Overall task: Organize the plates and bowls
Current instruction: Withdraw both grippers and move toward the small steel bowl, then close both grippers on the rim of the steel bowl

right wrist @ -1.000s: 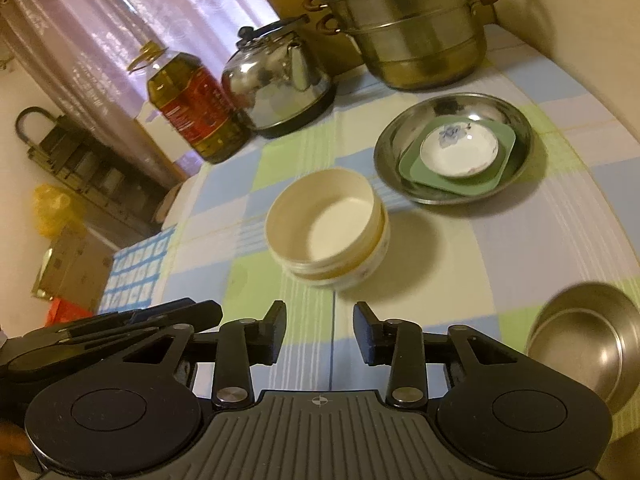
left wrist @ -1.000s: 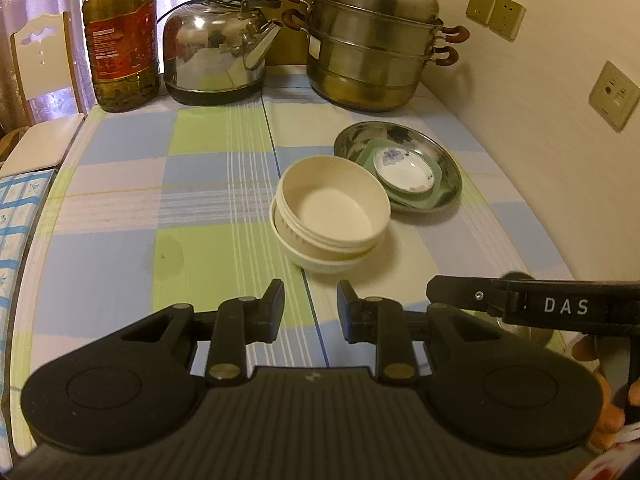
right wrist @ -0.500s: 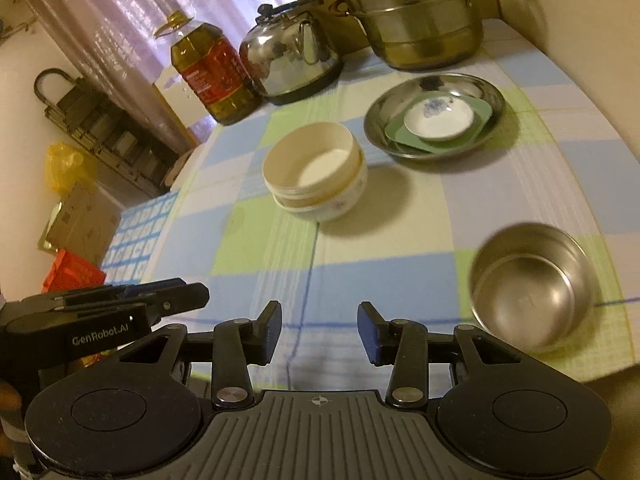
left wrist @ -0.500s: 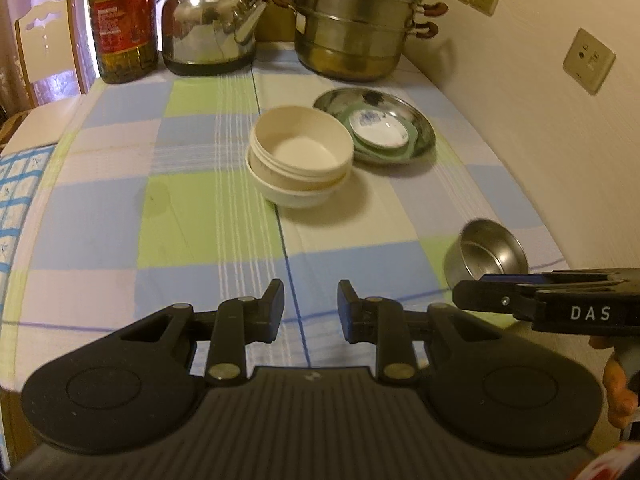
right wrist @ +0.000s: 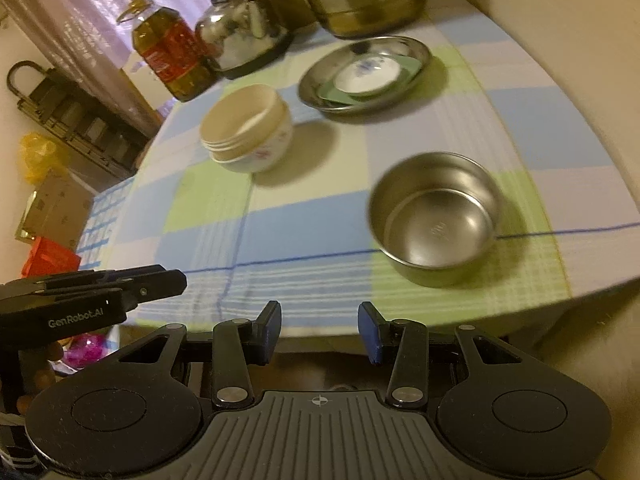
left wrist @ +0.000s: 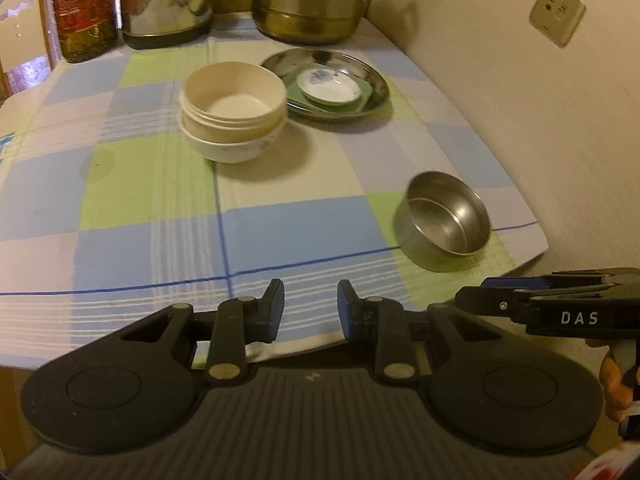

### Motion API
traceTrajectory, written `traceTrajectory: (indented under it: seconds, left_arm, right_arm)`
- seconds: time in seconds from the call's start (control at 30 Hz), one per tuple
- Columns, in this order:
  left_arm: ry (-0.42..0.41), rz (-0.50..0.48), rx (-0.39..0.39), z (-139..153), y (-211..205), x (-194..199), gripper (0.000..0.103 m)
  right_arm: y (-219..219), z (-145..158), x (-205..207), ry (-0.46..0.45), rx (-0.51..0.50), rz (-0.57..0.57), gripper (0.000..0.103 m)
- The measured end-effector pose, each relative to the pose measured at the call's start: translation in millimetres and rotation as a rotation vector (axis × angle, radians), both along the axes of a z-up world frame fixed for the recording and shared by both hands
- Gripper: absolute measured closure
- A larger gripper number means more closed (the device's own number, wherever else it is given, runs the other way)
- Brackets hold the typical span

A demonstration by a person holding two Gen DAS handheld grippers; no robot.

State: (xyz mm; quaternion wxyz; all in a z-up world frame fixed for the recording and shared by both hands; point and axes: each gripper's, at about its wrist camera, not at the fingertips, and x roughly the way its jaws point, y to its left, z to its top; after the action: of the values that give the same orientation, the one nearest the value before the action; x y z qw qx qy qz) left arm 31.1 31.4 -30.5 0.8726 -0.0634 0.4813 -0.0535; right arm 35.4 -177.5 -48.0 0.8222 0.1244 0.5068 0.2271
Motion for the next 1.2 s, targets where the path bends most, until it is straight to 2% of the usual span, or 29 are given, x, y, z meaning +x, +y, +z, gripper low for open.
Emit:
traceTrajectory:
  seconds: [0.27,0.7,1.2]
  left_arm:
    - [0.01,-0.043,-0.01,-8,-30,13,0.078]
    - [0.018,-0.062,-0.008,-29,-61,45,0.078]
    - [0.016,-0.087,0.007,-46,-101,90,0.078]
  right_arm:
    - [-31,-9,0,0.005,-0.043,-0.046,0.06]
    - [-75,-17,24,-0.014,-0.074,-0.153,0.06]
    - [-84,-27,60,-0.071,-0.084,-0.179,0.06]
